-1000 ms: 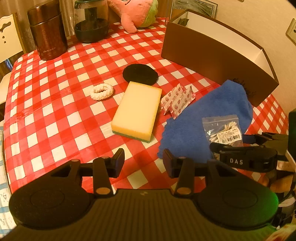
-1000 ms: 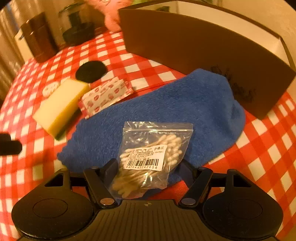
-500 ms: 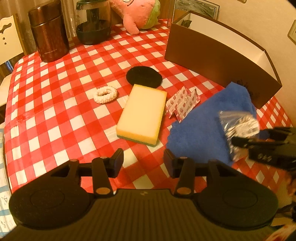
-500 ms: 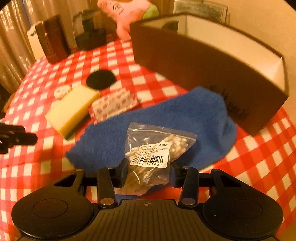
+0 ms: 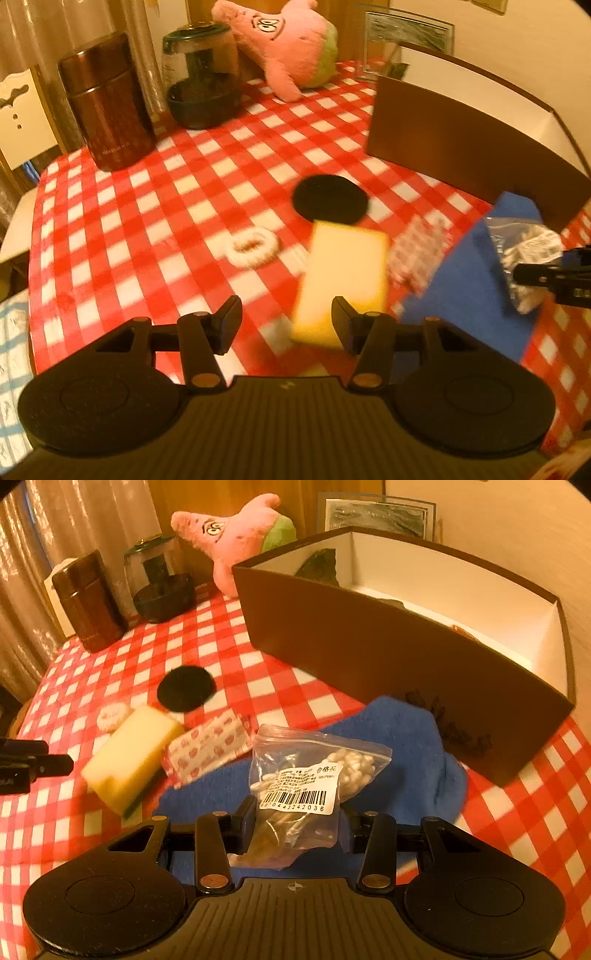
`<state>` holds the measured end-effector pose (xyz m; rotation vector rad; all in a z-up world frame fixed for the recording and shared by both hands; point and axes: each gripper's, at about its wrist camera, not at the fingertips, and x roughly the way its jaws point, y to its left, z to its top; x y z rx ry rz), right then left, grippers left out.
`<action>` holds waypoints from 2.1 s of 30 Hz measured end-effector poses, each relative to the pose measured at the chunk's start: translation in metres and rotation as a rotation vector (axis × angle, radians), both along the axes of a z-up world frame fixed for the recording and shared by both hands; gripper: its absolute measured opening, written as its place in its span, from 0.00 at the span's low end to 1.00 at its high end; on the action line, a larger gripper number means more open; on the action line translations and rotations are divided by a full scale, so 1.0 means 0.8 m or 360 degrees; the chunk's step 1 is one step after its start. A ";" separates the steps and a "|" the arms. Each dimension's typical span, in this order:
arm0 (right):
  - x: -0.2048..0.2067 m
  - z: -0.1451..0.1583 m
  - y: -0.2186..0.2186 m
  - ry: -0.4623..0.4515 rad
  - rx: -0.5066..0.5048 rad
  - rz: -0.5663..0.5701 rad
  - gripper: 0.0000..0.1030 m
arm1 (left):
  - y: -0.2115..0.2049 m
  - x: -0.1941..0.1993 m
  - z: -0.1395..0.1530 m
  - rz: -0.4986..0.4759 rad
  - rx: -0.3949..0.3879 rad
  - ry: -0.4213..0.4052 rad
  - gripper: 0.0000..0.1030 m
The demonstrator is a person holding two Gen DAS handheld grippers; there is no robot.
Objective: Organize soft objects
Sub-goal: 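Grasp the bagged cotton swabs with the right gripper, then grasp the white hair tie with the left gripper while the right gripper holds the swab bag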
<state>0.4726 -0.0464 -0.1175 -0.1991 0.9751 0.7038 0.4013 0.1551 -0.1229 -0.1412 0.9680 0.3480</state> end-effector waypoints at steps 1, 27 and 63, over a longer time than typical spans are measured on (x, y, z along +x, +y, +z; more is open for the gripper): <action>0.003 0.000 0.003 -0.0002 0.0008 0.0001 0.43 | 0.006 0.004 -0.003 0.0000 0.0009 0.0001 0.49; 0.059 -0.013 0.056 0.0003 0.0014 -0.0023 0.43 | 0.077 0.088 -0.076 -0.0084 -0.0028 0.0074 0.39; 0.016 0.027 0.017 -0.0027 0.0104 0.0014 0.43 | 0.044 0.016 -0.013 0.0034 -0.0011 -0.0010 0.16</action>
